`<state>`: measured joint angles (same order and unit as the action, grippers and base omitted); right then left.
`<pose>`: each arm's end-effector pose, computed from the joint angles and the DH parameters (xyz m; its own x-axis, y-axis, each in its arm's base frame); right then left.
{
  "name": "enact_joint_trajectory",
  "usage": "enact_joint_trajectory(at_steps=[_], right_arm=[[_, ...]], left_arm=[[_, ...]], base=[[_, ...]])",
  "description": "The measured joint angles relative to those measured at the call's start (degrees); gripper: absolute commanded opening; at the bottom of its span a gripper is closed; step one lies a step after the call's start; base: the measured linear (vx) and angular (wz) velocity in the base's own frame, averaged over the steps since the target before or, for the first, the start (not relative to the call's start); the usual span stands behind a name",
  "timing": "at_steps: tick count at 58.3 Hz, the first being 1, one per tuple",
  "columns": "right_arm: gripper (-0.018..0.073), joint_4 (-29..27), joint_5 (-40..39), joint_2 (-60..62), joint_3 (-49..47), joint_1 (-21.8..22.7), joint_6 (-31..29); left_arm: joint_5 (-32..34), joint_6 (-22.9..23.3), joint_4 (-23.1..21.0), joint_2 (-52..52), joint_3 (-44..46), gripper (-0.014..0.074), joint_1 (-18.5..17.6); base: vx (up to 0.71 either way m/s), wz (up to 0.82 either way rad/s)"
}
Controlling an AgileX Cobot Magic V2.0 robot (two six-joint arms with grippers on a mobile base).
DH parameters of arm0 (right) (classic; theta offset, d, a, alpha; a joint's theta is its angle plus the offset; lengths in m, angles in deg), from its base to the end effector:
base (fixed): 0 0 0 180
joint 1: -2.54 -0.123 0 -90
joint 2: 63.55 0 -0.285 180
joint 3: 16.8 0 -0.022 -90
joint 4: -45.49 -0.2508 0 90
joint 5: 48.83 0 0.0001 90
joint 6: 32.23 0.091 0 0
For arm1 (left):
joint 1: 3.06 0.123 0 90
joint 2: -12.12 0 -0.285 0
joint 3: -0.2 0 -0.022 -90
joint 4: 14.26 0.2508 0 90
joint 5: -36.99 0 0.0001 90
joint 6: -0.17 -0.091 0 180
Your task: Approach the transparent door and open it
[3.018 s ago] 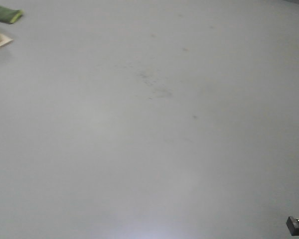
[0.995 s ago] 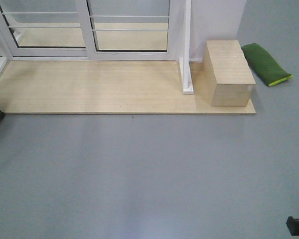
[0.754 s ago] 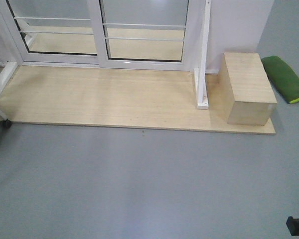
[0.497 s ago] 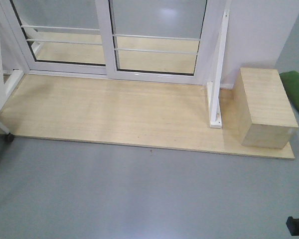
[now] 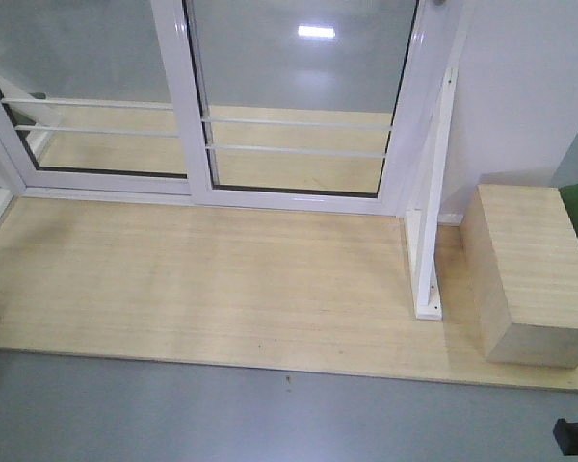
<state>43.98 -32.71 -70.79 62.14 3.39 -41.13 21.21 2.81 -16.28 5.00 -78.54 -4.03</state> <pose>0.0549 -0.0001 0.1781 -0.2121 -0.1265 -0.9690 -0.0200 0.9919 -0.1251 0.0548 -0.0018 0.1799 -0.2030 -0.0765 -0.9762 0.0101 0.9967 -0.0802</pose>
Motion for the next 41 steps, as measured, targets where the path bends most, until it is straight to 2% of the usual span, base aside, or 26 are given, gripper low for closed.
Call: enact_joint_trajectory(at_steps=[41], right_arm=[[-0.0008, 0.0, 0.0, 0.0, 0.0, 0.0, 0.0]], left_arm=[[0.0, 0.0, 0.0, 0.0, 0.0, -0.0006, 0.0]], base=[[0.43, -0.05]])
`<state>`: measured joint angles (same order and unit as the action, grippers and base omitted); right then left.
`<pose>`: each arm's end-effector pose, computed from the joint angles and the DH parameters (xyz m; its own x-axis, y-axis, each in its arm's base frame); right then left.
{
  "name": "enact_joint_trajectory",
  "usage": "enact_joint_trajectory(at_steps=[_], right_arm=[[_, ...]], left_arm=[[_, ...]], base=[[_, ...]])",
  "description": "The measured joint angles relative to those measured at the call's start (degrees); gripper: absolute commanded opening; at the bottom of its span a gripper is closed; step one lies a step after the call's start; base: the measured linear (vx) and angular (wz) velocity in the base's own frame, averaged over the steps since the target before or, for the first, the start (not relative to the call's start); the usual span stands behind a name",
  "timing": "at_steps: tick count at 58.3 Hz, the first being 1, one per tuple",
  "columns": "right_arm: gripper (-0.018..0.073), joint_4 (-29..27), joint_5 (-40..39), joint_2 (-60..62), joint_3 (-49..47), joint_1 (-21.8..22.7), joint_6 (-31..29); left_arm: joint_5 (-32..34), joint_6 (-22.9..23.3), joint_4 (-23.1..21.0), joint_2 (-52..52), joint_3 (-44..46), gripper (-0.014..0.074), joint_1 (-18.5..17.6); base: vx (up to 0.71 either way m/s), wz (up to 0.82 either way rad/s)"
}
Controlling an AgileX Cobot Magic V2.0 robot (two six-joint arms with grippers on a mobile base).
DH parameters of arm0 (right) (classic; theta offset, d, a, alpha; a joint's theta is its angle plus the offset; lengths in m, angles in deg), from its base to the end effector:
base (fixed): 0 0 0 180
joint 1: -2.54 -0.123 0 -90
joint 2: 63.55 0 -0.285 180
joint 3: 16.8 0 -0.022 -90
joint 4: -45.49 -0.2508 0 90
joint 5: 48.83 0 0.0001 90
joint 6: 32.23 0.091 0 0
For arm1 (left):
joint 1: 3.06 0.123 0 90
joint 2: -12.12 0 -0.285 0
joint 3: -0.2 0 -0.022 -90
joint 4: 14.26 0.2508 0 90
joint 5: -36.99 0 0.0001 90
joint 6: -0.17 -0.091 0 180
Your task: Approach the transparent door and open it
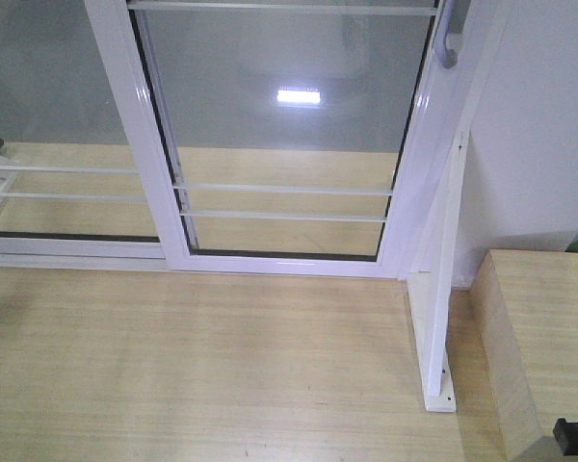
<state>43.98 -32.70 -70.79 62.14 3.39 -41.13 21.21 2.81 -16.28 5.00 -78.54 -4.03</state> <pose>0.0549 -0.0001 0.1781 -0.2123 -0.1265 -0.9690 -0.0200 0.9919 -0.1251 0.0548 -0.0018 0.1799 -0.2030 -0.0765 -0.9762 0.0101 0.9967 -0.0802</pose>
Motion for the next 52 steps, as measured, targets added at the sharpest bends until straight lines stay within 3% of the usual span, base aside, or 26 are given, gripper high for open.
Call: enact_joint_trajectory(at_steps=[52], right_arm=[[-0.0008, 0.0, 0.0, 0.0, 0.0, 0.0, 0.0]], left_arm=[[0.0, 0.0, 0.0, 0.0, 0.0, -0.0006, 0.0]], base=[[0.26, -0.04]])
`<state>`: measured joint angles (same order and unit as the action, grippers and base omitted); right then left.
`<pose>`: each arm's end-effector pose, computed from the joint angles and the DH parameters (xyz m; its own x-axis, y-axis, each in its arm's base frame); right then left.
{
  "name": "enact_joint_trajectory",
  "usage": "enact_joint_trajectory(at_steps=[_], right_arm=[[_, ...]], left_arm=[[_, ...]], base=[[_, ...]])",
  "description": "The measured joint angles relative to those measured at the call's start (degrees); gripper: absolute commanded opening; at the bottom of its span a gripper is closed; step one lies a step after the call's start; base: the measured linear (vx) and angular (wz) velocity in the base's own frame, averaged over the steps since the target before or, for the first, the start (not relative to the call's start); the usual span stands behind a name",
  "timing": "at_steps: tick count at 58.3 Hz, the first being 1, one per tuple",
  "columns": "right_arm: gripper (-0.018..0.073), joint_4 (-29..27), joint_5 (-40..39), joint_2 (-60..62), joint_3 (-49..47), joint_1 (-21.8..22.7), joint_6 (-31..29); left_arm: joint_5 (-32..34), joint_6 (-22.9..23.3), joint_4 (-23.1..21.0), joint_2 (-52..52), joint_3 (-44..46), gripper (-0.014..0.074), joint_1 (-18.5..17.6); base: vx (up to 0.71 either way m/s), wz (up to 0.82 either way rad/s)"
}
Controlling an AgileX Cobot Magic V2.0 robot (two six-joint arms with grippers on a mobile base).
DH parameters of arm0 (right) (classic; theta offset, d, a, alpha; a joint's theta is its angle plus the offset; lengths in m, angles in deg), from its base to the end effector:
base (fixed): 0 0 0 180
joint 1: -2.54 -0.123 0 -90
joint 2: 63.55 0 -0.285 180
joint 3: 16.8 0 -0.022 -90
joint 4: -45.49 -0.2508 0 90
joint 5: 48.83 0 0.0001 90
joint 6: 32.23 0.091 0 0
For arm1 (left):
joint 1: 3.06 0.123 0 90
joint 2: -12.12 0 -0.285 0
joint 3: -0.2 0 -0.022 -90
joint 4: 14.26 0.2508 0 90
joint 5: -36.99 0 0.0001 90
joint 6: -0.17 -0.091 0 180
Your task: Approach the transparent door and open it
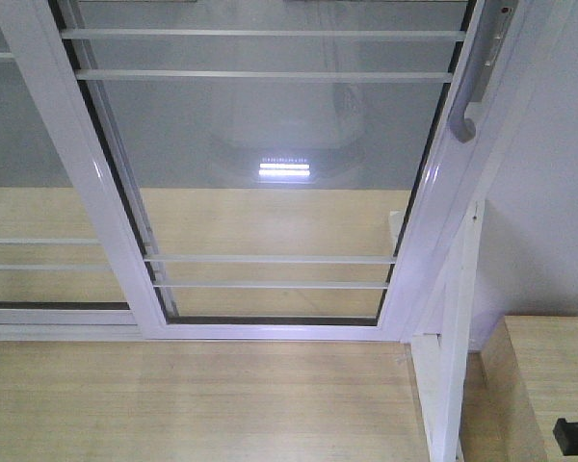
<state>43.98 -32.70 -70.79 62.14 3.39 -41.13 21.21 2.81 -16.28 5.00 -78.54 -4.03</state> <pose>0.0549 -0.0001 0.1781 -0.2123 -0.1265 -0.9690 -0.0200 0.9919 -0.1251 0.0548 -0.0018 0.1799 -0.2030 -0.0765 -0.9762 0.0101 0.9967 -0.0802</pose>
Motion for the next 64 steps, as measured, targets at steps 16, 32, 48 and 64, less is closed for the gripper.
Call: enact_joint_trajectory(at_steps=[16, 32, 48, 64], right_arm=[[-0.0008, 0.0, 0.0, 0.0, 0.0, 0.0, 0.0], [-0.0008, 0.0, 0.0, 0.0, 0.0, 0.0, 0.0], [-0.0008, -0.02, -0.13, 0.0, 0.0, 0.0, 0.01], [-0.0008, -0.02, -0.01, 0.0, 0.0, 0.0, 0.01]], left_arm=[[0.0, 0.0, 0.0, 0.0, 0.0, -0.0006, 0.0], [0.0, 0.0, 0.0, 0.0, 0.0, -0.0006, 0.0], [-0.02, 0.0, 0.04, 0.0, 0.0, -0.0006, 0.0], [-0.04, 0.0, 0.04, 0.0, 0.0, -0.0006, 0.0]], base=[[0.12, -0.1], [0.09, -0.06], [0.0, 0.03], [0.0, 0.0]])
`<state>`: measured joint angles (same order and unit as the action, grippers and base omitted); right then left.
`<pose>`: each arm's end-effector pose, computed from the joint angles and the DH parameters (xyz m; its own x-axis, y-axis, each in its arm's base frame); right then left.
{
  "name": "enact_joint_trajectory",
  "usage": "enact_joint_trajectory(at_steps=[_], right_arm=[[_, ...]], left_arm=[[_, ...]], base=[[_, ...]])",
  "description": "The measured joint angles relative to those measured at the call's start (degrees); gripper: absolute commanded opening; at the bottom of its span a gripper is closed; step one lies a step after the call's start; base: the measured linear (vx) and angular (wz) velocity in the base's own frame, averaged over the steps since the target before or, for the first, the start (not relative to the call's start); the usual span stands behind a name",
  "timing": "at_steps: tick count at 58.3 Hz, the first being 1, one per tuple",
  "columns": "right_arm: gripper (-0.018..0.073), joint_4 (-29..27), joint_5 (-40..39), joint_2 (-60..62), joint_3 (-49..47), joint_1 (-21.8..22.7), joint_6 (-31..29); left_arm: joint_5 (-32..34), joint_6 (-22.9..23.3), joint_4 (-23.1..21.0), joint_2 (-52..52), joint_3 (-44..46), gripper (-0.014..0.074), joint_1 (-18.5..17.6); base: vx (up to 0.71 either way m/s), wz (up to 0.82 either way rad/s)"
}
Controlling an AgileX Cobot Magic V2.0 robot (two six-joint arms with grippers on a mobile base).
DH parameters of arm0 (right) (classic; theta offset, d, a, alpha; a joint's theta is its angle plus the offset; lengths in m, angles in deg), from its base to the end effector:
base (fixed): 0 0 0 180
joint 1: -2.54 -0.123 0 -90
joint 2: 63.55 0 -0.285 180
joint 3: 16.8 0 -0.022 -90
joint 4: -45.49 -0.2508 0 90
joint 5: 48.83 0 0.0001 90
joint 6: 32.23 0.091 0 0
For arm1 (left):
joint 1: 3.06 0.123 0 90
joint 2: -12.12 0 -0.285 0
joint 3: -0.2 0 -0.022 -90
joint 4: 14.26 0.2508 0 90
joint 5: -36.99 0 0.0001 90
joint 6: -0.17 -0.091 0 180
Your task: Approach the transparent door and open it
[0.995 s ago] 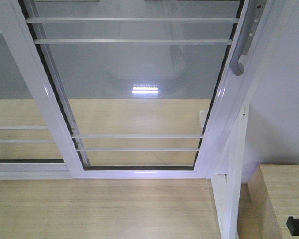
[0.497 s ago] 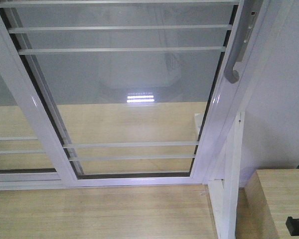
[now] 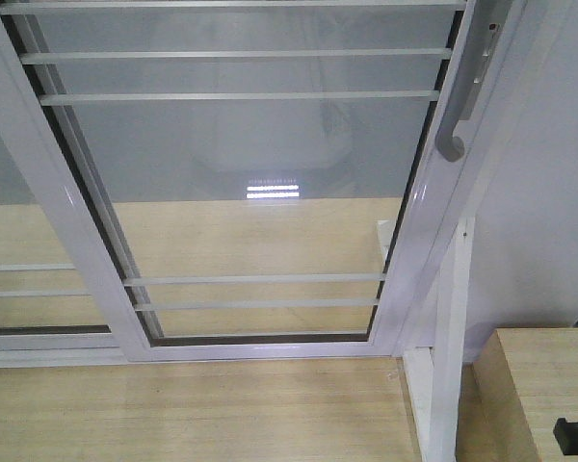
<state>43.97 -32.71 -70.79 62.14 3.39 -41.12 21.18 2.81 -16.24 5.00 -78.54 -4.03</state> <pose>0.0549 -0.0001 0.1781 -0.2121 -0.1262 -0.9691 -0.0200 0.9920 -0.1248 0.0548 -0.0018 0.1799 -0.2035 -0.0758 -0.9761 0.0100 0.9968 -0.0795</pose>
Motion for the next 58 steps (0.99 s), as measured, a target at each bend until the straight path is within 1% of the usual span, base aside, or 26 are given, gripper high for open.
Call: enact_joint_trajectory(at_steps=[44, 58], right_arm=[[-0.0008, 0.0, -0.36, 0.0, 0.0, 0.0, 0.0], [-0.0008, 0.0, -3.51, 0.0, 0.0, 0.0, 0.0]], left_arm=[[0.02, 0.0, 0.0, 0.0, 0.0, -0.0006, 0.0], [3.7, 0.0, 0.0, 0.0, 0.0, -0.0006, 0.0]], base=[[0.0, 0.0], [0.0, 0.0]])
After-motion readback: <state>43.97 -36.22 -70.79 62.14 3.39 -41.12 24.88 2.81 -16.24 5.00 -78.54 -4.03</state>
